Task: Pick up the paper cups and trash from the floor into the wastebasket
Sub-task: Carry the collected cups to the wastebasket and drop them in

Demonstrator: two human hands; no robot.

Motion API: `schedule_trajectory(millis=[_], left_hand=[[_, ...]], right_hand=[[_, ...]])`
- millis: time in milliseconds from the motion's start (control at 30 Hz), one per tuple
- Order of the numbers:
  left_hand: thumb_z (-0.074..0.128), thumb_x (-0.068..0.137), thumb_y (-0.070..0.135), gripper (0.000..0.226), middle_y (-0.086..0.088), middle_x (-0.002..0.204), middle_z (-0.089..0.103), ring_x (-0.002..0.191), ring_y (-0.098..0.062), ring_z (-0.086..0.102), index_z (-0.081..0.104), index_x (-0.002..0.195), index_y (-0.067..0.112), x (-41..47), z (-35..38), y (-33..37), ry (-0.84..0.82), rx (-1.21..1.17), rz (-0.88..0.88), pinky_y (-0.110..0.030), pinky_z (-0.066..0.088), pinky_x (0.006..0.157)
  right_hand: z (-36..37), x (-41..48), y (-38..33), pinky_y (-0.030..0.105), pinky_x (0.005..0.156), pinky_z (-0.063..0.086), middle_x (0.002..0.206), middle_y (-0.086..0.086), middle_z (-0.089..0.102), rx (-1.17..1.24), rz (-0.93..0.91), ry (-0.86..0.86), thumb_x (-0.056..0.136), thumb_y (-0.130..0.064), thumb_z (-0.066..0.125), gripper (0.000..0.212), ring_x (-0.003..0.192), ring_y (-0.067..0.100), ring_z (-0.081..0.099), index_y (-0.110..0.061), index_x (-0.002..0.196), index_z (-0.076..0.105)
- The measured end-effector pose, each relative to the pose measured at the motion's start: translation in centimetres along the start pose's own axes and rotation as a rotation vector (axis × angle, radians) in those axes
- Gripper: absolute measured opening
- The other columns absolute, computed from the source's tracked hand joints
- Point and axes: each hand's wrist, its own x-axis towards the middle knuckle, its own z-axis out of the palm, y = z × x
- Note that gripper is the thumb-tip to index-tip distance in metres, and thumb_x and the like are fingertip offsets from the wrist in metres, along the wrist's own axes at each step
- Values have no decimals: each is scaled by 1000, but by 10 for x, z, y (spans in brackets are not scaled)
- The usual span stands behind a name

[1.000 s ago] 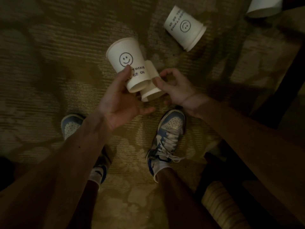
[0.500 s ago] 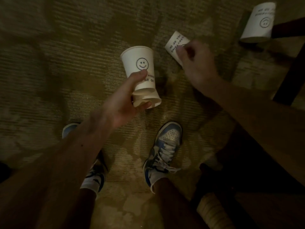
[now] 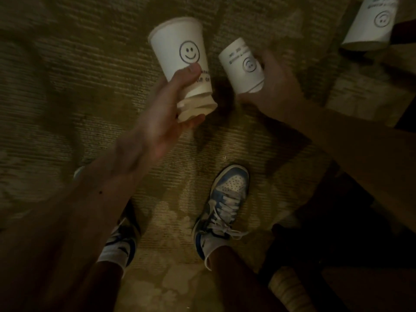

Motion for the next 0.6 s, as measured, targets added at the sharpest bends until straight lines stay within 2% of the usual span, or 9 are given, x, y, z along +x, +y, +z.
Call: schedule_trajectory(millis=[67, 167, 200, 267, 333, 400, 433, 500, 600], left_hand=[[64, 88, 37, 43, -4, 111, 73, 105, -21, 70, 57, 126, 18, 1, 6, 6, -26, 17, 69, -41, 56, 93], [62, 90, 36, 49, -9, 122, 70, 108, -22, 69, 54, 133, 14, 3, 15, 8, -59, 92, 94, -34, 58, 83], [63, 89, 35, 53, -9, 123, 69, 108, -22, 69, 53, 136, 13, 3, 17, 8, -60, 111, 89, -33, 57, 83], [66, 86, 34, 57, -10, 124, 68, 111, -22, 68, 51, 137, 13, 4, 16, 6, -66, 133, 83, -35, 57, 88], [68, 85, 32, 59, -10, 124, 68, 111, -23, 68, 49, 137, 12, 5, 14, 5, -71, 157, 85, -34, 57, 87], [70, 86, 31, 58, -9, 122, 69, 110, -22, 69, 49, 137, 12, 4, 13, 5, -73, 204, 82, -33, 57, 85], [70, 87, 31, 56, -7, 121, 70, 109, -21, 69, 49, 136, 14, 3, 14, 5, -77, 231, 76, -33, 57, 84], [71, 87, 33, 51, -2, 116, 72, 105, -18, 70, 51, 133, 18, -1, 18, 6, -73, 277, 58, -31, 57, 81], [73, 85, 37, 52, 2, 115, 73, 104, -16, 71, 54, 132, 24, -18, 26, 12, -72, 359, 35, -36, 57, 83]], right_hand=[[6, -5, -3, 40, 112, 34, 144, 6, 47, 72, -67, -100, 70, -33, 87, 94, 132, 22, 43, -15, 147, 37], [16, -14, -7, 26, 106, 34, 141, 4, 47, 137, -139, -210, 65, -29, 90, 96, 130, 22, 44, -14, 145, 40], [19, -18, -8, 26, 105, 34, 142, 5, 45, 159, -122, -223, 62, -28, 92, 101, 131, 22, 43, -14, 146, 37], [21, -23, -6, 35, 111, 35, 150, 7, 38, 217, -31, -230, 57, -28, 94, 118, 136, 22, 39, -16, 151, 24], [21, -31, -1, 38, 109, 37, 152, 8, 37, 239, 70, -220, 55, -29, 95, 123, 137, 23, 38, -17, 151, 20], [19, -41, 7, 32, 95, 43, 142, 4, 46, 215, 151, -243, 56, -32, 94, 110, 125, 20, 47, -16, 143, 29], [18, -48, 10, 26, 84, 44, 132, 1, 50, 199, 193, -269, 57, -34, 93, 99, 113, 16, 52, -18, 136, 35], [14, -61, 13, 22, 63, 38, 110, -5, 52, 195, 292, -316, 64, -42, 87, 72, 87, 7, 51, -23, 119, 43], [-1, -79, 9, 28, 62, 46, 101, -3, 55, 389, 454, -279, 76, -46, 74, 50, 82, 12, 55, -25, 111, 45]])
